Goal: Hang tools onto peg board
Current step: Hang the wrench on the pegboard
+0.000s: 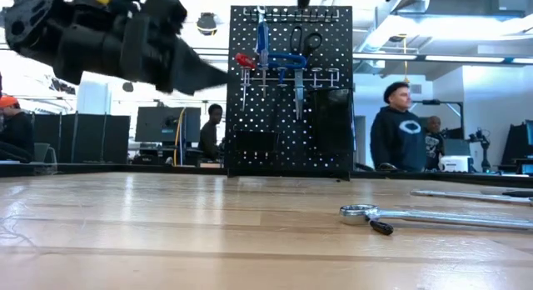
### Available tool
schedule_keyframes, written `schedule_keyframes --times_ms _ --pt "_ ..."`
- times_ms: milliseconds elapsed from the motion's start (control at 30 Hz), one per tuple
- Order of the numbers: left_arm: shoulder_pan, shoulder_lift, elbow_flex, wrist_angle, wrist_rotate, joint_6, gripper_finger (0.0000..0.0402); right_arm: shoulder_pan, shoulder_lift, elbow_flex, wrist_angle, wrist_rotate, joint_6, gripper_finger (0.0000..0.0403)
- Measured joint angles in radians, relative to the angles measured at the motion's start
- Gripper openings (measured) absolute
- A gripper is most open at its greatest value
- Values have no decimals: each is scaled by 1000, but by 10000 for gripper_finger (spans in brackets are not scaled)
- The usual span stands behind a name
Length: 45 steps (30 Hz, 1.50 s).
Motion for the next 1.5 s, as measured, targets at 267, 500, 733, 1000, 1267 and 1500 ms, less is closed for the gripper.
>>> schedule_keyframes --times_ms 267,500,733,1000,1267,1500 --pt "23 0 13 289 164 95 66 140 0 -41 102 10 -96 21" --pt "23 0 194 185 161 149 186 161 0 -41 137 16 -128 21" --pt "21 0 331 -9 131 147 220 161 0 -41 126 19 -157 22" --pt "-39 0 354 -47 103 208 181 161 0 -41 119 24 -157 22" --pt "-85 -31 354 -41 -25 274 165 161 0 -41 118 27 -153 22" --pt "-97 -138 355 -174 -45 265 131 161 0 -41 113 27 -153 22"
